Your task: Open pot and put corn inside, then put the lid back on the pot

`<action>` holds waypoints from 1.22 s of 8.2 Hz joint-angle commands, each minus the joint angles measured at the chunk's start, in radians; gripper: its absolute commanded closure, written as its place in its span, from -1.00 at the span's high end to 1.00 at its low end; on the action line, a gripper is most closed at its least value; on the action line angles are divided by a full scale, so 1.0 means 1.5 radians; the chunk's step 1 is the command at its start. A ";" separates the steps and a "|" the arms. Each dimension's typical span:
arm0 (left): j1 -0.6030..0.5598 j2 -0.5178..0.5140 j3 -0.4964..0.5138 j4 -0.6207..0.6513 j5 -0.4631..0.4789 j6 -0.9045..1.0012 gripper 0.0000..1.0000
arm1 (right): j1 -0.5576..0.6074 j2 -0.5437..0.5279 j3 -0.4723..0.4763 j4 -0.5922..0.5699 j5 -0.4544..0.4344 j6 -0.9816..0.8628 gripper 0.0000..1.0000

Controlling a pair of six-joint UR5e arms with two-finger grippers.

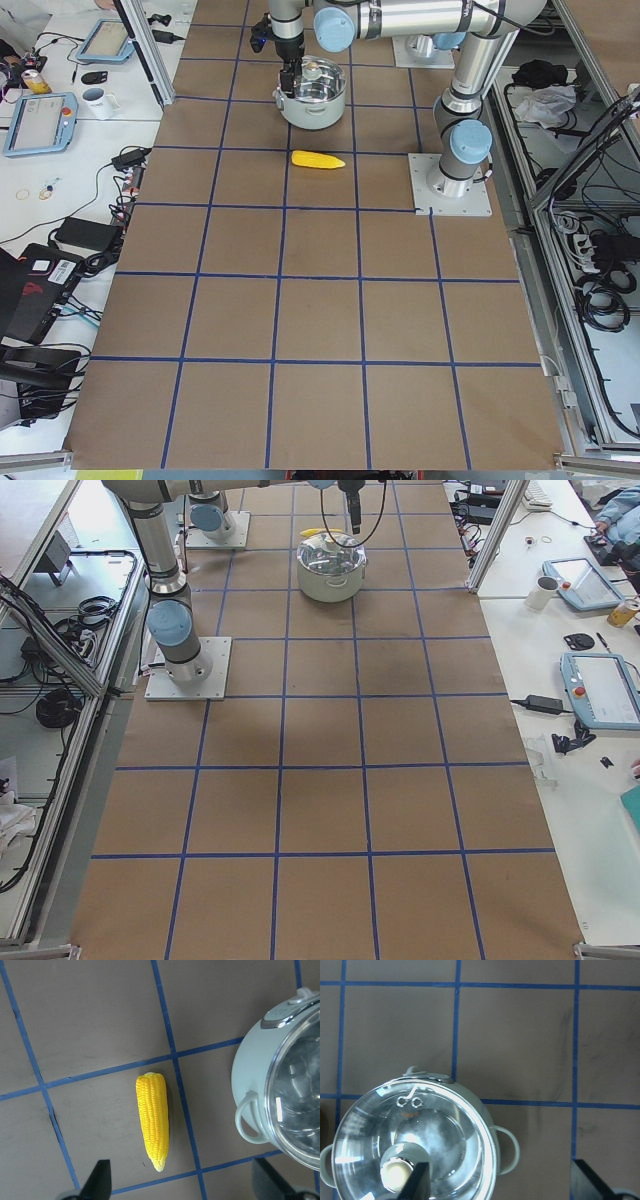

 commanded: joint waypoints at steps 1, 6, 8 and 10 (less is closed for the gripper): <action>0.046 -0.010 -0.092 0.040 0.001 0.048 1.00 | 0.110 0.065 0.004 -0.068 -0.002 0.138 1.00; 0.051 -0.014 -0.287 0.183 -0.001 0.051 1.00 | 0.157 0.117 0.081 -0.129 -0.010 0.202 1.00; 0.051 -0.036 -0.301 0.197 -0.003 0.051 1.00 | 0.157 0.124 0.085 -0.136 -0.010 0.202 0.95; 0.051 -0.081 -0.302 0.244 -0.004 0.075 1.00 | 0.157 0.126 0.085 -0.136 0.000 0.205 0.43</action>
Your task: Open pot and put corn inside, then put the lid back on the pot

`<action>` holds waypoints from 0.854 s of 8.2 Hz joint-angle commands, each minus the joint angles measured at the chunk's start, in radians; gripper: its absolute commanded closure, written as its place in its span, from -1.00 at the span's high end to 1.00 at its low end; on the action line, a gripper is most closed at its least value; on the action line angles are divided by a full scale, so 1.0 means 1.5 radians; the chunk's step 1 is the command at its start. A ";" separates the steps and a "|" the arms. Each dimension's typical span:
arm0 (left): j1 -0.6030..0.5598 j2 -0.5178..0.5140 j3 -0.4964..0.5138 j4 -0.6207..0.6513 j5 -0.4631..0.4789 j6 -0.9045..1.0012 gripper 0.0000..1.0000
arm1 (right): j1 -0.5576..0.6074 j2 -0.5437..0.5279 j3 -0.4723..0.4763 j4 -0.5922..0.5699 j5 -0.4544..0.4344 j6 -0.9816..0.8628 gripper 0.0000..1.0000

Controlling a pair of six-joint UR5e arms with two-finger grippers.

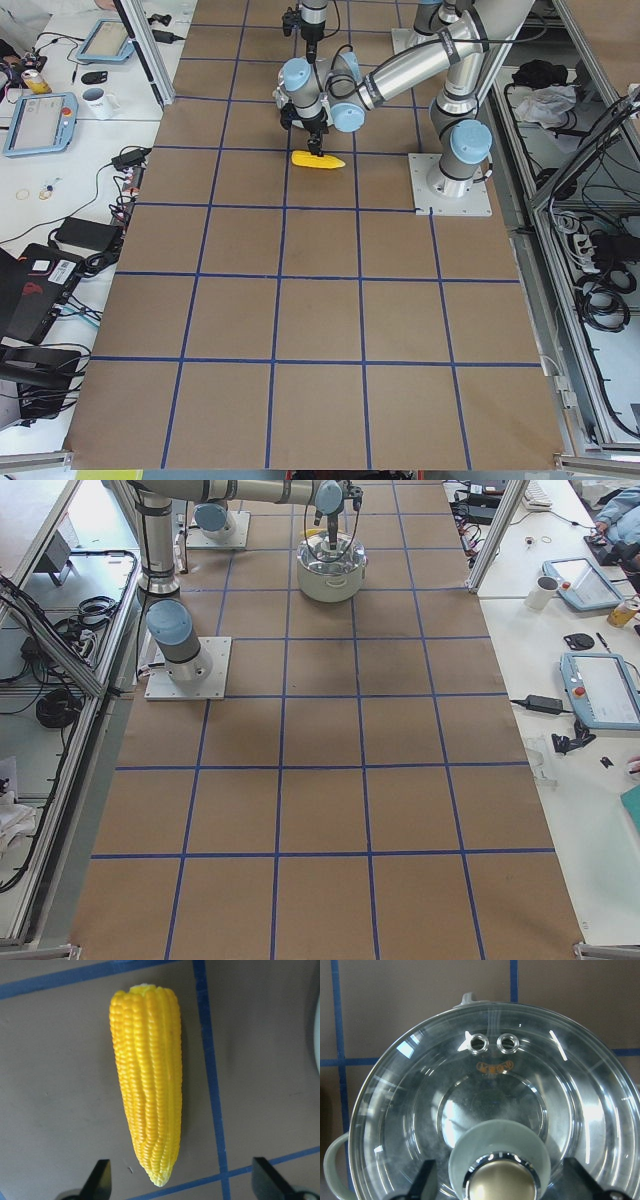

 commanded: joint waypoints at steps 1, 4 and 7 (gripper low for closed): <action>0.002 -0.048 -0.004 0.055 -0.001 0.045 1.00 | 0.000 0.004 0.002 0.000 0.008 0.003 0.20; 0.002 -0.081 -0.007 0.078 -0.001 0.052 1.00 | 0.000 0.003 -0.002 -0.002 0.006 -0.006 -0.48; 0.002 -0.095 -0.011 0.079 -0.002 0.052 0.88 | -0.008 -0.007 -0.041 0.015 0.005 -0.019 -0.73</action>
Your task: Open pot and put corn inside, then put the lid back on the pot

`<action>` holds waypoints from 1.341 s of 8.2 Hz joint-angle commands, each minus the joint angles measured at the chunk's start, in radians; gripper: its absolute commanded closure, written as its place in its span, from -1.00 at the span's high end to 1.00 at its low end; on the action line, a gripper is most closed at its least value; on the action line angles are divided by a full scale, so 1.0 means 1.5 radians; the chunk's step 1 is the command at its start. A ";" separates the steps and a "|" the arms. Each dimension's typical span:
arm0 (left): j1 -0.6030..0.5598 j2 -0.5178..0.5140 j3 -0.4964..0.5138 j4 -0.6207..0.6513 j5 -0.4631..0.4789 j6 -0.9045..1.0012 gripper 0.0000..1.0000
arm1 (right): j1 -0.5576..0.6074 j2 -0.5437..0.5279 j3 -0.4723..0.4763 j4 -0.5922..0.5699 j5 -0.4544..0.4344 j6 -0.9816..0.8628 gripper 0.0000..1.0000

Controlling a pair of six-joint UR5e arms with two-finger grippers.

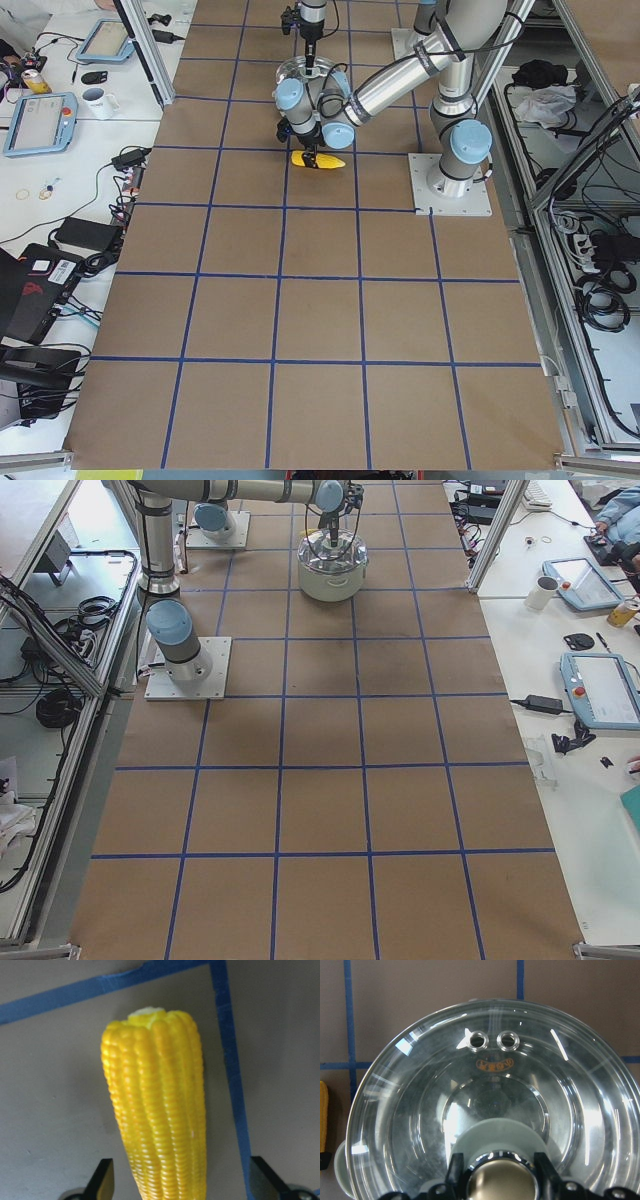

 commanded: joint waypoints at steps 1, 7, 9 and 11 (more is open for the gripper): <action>0.000 -0.014 -0.003 0.011 0.001 0.000 0.88 | -0.018 -0.015 -0.060 0.055 0.001 -0.018 -0.75; -0.001 0.000 0.002 0.006 -0.001 -0.028 -1.00 | -0.369 -0.125 -0.077 0.264 0.001 -0.509 -0.99; -0.001 0.071 0.021 -0.081 0.007 -0.029 -1.00 | -0.461 -0.142 -0.072 0.270 0.001 -0.621 -1.00; -0.001 0.131 0.118 -0.184 0.007 -0.099 -1.00 | -0.472 -0.140 -0.070 0.269 0.001 -0.633 -1.00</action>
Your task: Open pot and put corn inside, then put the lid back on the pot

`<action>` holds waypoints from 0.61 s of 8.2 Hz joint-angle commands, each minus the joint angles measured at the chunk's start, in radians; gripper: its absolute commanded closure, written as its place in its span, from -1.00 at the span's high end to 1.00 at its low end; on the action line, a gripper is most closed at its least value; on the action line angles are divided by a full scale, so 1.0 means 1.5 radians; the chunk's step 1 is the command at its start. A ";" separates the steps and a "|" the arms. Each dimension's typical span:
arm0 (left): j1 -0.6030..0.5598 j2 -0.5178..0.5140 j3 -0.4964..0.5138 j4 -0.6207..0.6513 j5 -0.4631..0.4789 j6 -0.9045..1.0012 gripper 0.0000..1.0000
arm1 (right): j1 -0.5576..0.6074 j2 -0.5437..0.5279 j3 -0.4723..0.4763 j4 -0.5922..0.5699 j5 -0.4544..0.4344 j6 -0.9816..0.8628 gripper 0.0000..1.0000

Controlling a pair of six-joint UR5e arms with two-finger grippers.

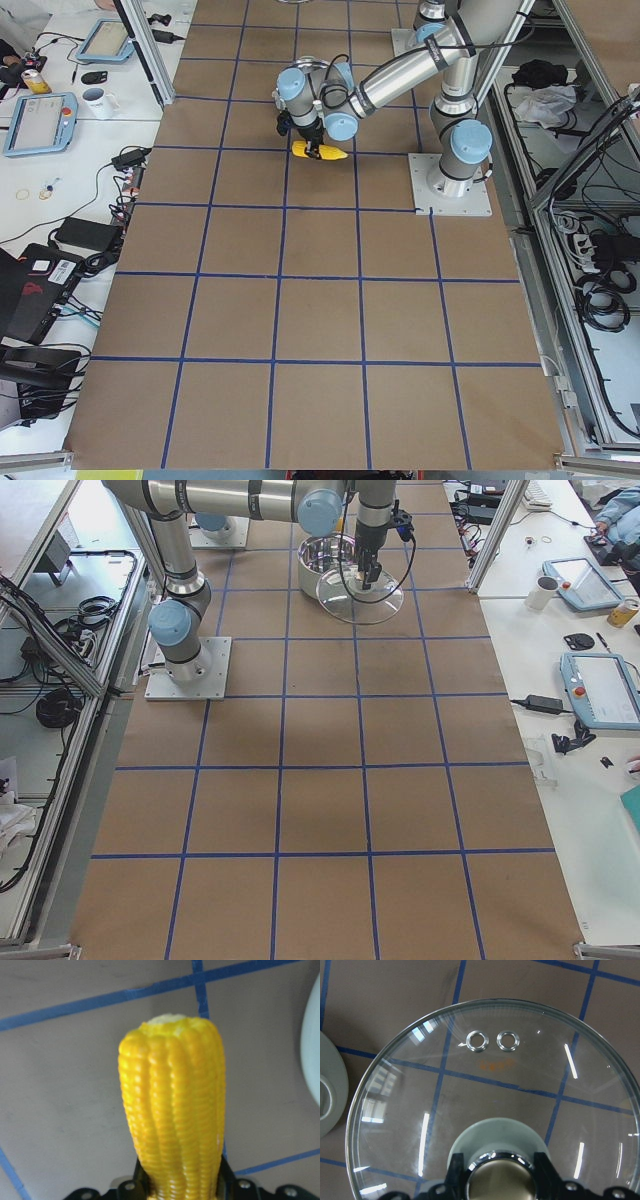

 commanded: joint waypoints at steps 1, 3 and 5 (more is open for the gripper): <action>-0.001 0.067 0.136 -0.154 0.002 -0.108 -1.00 | -0.023 -0.001 0.003 0.003 0.001 -0.024 -1.00; -0.027 0.091 0.205 -0.205 -0.039 -0.224 -1.00 | -0.023 -0.001 0.006 0.005 0.004 -0.018 -1.00; -0.100 0.114 0.207 -0.204 -0.108 -0.299 -1.00 | -0.023 -0.001 0.008 0.005 0.004 -0.019 -1.00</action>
